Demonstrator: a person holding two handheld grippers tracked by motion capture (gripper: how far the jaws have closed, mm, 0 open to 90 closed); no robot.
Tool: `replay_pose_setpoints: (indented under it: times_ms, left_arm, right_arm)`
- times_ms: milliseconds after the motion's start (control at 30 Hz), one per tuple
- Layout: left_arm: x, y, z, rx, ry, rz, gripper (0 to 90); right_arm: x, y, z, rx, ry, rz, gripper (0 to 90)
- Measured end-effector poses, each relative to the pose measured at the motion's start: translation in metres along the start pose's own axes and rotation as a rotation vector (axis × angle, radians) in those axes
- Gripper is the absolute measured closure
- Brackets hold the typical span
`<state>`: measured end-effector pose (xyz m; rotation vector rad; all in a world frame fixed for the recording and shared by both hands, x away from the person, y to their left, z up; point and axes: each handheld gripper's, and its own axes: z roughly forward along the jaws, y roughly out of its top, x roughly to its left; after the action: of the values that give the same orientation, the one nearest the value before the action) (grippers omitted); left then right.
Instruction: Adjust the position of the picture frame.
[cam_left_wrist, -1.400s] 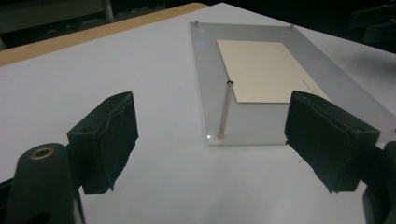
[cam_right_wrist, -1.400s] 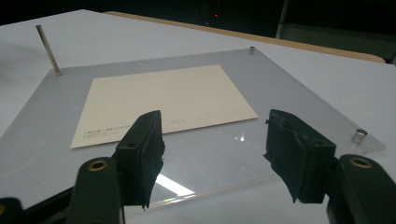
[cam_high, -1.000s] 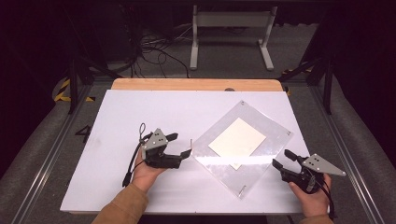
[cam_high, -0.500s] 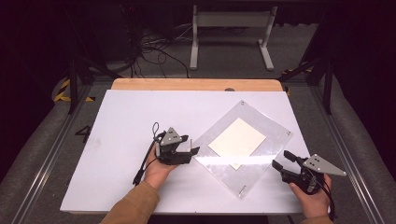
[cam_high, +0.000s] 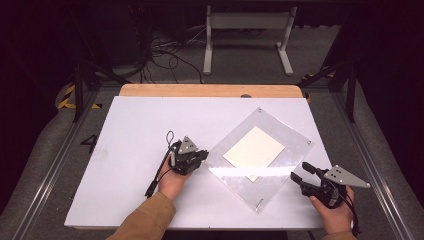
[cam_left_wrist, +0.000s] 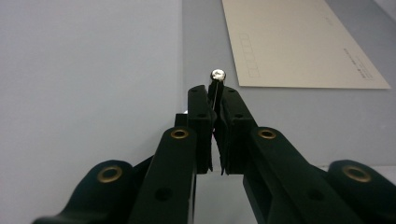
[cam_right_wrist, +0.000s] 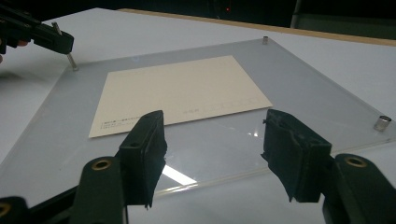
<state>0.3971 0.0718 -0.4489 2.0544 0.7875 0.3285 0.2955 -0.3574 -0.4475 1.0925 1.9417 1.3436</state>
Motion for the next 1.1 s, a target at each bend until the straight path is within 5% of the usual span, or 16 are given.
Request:
replay_pose_setpoints:
  times_ms: [300, 933, 1100]
  left_arm:
    - [0.009, 0.006, -0.011, 0.017, 0.01, 0.007, 85.2]
    - [0.066, -0.008, -0.032, 0.063, 0.102, -0.102, 84.9]
    - [0.061, -0.007, -0.036, 0.047, 0.139, -0.104, 83.2]
  right_arm:
    - [0.002, 0.001, 0.0, -0.008, 0.017, 0.001, 38.9]
    - [0.003, -0.002, -0.005, -0.006, 0.017, 0.0, 39.2]
    - [0.003, -0.002, -0.004, -0.002, 0.015, 0.005, 39.2]
